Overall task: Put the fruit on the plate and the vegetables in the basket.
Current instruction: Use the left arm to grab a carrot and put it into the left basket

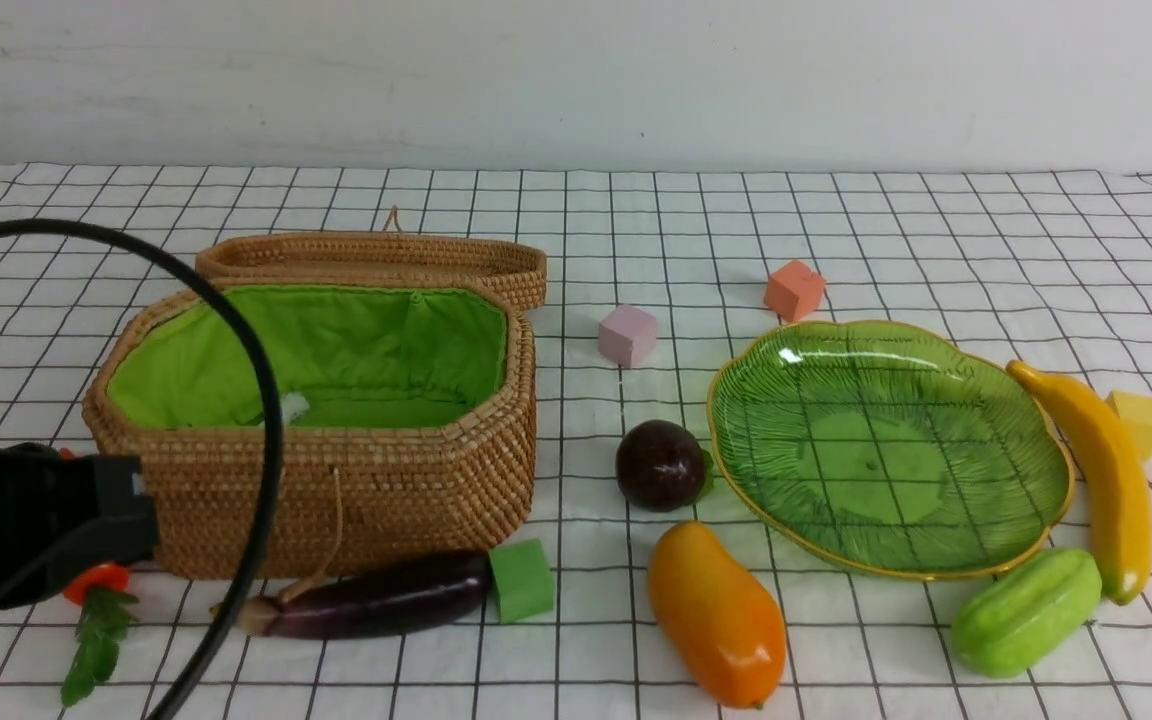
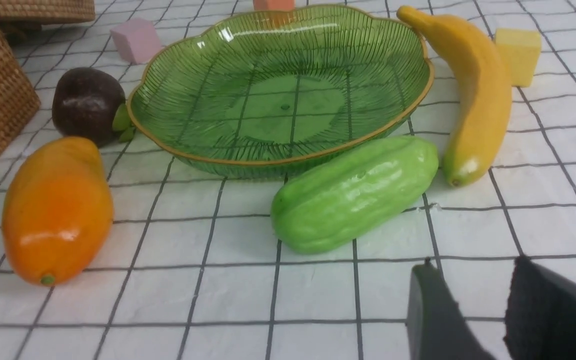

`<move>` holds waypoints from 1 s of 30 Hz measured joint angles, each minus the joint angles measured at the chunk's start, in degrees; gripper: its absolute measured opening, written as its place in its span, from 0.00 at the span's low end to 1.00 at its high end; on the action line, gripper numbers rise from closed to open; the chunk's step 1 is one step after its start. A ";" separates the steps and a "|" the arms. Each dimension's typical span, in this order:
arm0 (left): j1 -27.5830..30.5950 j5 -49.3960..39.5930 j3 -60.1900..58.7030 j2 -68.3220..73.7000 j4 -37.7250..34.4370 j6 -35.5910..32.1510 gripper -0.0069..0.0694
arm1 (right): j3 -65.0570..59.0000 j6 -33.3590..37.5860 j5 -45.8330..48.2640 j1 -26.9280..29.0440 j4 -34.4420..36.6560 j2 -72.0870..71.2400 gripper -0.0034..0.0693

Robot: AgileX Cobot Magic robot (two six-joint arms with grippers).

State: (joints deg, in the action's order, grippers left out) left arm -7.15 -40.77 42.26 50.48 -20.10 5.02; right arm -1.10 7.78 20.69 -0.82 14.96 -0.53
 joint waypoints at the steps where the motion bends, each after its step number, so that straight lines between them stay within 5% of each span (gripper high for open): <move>1: 0.00 -0.47 0.00 0.00 0.93 0.63 0.07 | -0.33 -2.22 -2.54 0.00 3.80 0.00 0.38; 7: 0.00 -1.80 0.00 0.52 7.65 5.60 0.07 | -0.38 -10.78 -14.93 0.00 23.19 0.00 0.38; 12: 0.00 -5.72 0.60 0.52 12.96 9.96 0.07 | 2.11 -11.45 -13.03 -0.32 29.26 0.00 0.35; 16: 0.00 -8.83 2.60 0.58 14.13 11.40 0.07 | 11.39 -8.43 -2.74 -1.10 28.10 2.00 0.29; 25: 0.00 -11.47 6.23 5.39 19.47 14.81 0.07 | 49.64 -0.24 39.55 -1.86 14.09 23.20 0.21; 30: 0.00 -11.20 6.23 9.30 24.54 19.75 0.07 | 58.80 1.98 44.39 -5.02 10.09 26.57 0.21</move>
State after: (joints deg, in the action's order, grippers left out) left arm -7.15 -51.97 48.49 59.78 4.44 24.77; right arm 57.71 9.76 65.07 -5.84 25.05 26.03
